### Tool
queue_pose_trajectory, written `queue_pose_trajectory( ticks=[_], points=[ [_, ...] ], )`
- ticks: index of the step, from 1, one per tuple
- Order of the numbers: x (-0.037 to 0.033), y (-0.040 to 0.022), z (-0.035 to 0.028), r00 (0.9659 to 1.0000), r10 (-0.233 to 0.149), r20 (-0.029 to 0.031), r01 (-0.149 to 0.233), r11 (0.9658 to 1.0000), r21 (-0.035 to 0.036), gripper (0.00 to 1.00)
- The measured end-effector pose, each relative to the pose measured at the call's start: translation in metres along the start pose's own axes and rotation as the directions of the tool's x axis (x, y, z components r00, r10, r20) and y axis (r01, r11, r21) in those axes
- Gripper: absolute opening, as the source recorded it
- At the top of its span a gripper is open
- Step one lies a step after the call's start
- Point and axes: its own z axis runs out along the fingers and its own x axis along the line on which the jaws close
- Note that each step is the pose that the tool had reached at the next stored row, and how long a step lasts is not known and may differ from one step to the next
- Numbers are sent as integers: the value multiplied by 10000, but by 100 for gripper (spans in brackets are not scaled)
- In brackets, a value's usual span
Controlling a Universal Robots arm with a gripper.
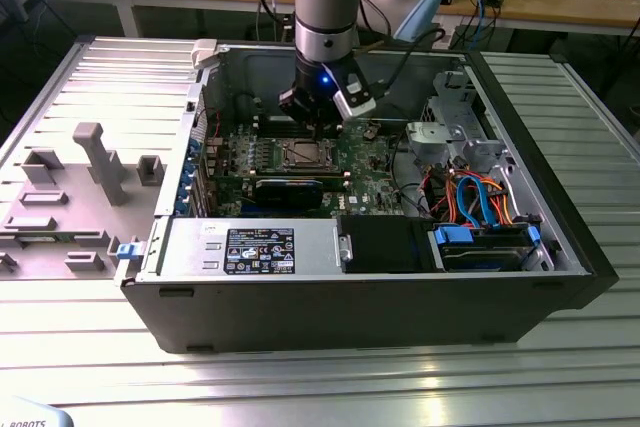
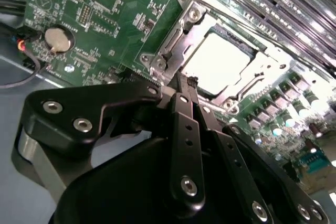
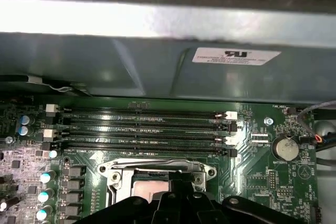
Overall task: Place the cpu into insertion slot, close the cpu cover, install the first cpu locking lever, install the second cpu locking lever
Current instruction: 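Install the second cpu locking lever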
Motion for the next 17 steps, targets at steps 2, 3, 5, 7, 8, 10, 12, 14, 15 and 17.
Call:
queue_pose_trajectory(
  ticks=[2,3,5,7,8,10,12,14,15,17],
  points=[
    [-3,9,-75,10000,-1,0,1,10000,18,11],
    [-5,16,-136,10000,-2,-1,2,10000,33,11],
    [-6,22,-178,10000,-2,0,2,10000,58,11],
    [-5,5,-182,10000,-1,-2,1,10000,62,11],
    [-4,-23,-185,10000,-2,-2,2,10000,62,11],
    [-2,-71,-190,10000,-1,-1,1,10000,60,11],
    [-2,-71,-190,10000,0,-1,0,10000,62,11],
    [-2,-72,-191,10000,-1,-2,1,10000,62,11],
    [-2,-72,-191,10000,-1,-2,1,10000,61,11],
    [-2,-72,-191,10000,-1,-2,1,10000,62,11]
  ],
)
